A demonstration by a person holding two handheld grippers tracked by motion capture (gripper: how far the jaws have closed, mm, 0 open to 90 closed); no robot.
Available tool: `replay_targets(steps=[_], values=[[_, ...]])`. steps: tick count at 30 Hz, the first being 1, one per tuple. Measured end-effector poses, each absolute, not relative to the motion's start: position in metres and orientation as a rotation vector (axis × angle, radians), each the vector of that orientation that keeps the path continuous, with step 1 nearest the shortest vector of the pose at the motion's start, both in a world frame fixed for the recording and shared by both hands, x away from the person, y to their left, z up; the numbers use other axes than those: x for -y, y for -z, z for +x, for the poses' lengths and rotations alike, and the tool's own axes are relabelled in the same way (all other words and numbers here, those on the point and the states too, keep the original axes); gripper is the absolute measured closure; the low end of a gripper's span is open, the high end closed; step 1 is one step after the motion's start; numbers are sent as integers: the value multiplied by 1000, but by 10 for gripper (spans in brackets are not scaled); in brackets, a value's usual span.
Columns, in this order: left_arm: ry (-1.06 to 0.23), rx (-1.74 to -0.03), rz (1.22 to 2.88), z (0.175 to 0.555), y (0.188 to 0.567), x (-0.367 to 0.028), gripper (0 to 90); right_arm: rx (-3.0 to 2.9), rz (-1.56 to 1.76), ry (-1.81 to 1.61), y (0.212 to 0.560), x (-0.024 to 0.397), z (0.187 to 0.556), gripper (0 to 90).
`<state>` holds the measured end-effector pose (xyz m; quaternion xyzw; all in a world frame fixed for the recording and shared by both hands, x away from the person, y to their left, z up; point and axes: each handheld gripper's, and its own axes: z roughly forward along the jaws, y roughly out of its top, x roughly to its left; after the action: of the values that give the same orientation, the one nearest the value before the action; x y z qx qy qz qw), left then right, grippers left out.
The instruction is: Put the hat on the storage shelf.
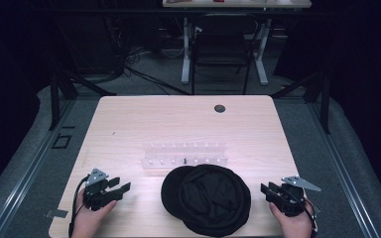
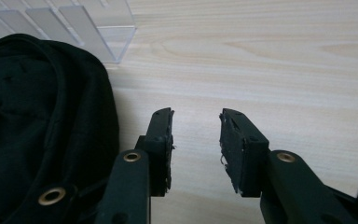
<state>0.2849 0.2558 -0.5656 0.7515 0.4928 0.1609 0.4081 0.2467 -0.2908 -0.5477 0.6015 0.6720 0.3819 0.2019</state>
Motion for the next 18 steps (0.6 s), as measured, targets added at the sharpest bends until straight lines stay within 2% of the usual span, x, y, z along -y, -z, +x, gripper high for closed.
replay_targets(steps=[4, 9, 18], values=[[-393, -1241, 1891, 286, 565, -253, 467, -1880, 1688, -1065, 547, 291, 249, 644], [-399, -1216, 1900, 285, 564, -248, 461, -1939, 1701, -1069, 546, 287, 244, 735], [-430, -1168, 1936, 279, 559, -245, 504, -1980, 1745, -1091, 533, 280, 235, 765]])
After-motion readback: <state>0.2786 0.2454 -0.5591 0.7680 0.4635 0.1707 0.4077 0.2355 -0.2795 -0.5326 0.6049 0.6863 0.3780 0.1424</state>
